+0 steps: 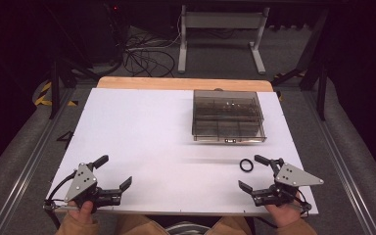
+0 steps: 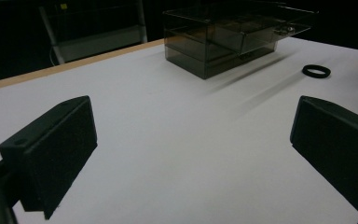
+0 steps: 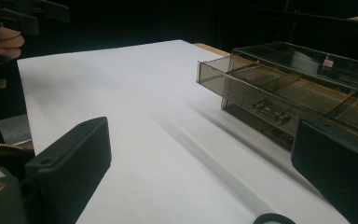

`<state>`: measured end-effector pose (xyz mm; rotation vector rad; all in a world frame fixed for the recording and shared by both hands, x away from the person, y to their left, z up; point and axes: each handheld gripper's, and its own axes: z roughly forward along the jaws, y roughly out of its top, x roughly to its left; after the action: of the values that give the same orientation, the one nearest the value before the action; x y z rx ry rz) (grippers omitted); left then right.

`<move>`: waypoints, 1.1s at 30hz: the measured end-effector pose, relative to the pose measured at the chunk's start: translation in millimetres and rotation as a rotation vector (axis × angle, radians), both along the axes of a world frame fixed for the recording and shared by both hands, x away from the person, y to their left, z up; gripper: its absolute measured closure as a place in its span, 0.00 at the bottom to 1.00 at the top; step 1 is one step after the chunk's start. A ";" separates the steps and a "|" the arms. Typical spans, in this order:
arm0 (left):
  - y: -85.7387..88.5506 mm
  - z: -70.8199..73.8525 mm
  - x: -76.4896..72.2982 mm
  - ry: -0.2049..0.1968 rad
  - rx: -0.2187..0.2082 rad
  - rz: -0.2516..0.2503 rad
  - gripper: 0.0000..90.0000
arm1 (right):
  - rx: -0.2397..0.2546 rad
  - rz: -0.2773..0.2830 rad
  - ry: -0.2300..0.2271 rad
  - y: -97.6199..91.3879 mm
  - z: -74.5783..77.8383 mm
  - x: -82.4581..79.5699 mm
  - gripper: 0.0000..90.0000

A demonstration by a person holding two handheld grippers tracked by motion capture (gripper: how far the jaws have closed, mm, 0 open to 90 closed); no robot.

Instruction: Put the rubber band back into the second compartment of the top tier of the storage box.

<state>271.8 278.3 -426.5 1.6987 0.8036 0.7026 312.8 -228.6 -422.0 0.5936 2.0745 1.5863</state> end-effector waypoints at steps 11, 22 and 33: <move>-3.4 0.5 -2.0 -0.018 0.033 0.005 0.01 | -0.023 -0.001 -0.009 0.8 0.9 -0.8 0.07; -2.5 0.6 -1.7 -0.019 0.034 0.013 0.01 | -0.021 -0.003 0.008 0.1 2.7 -0.9 0.09; -3.8 0.2 -0.9 -0.013 0.044 0.023 0.01 | -0.030 -0.040 0.044 -5.1 10.9 8.4 0.10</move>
<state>270.9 274.5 -426.3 1.7250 0.8054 0.7510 321.2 -233.7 -411.2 0.6606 2.1019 1.5300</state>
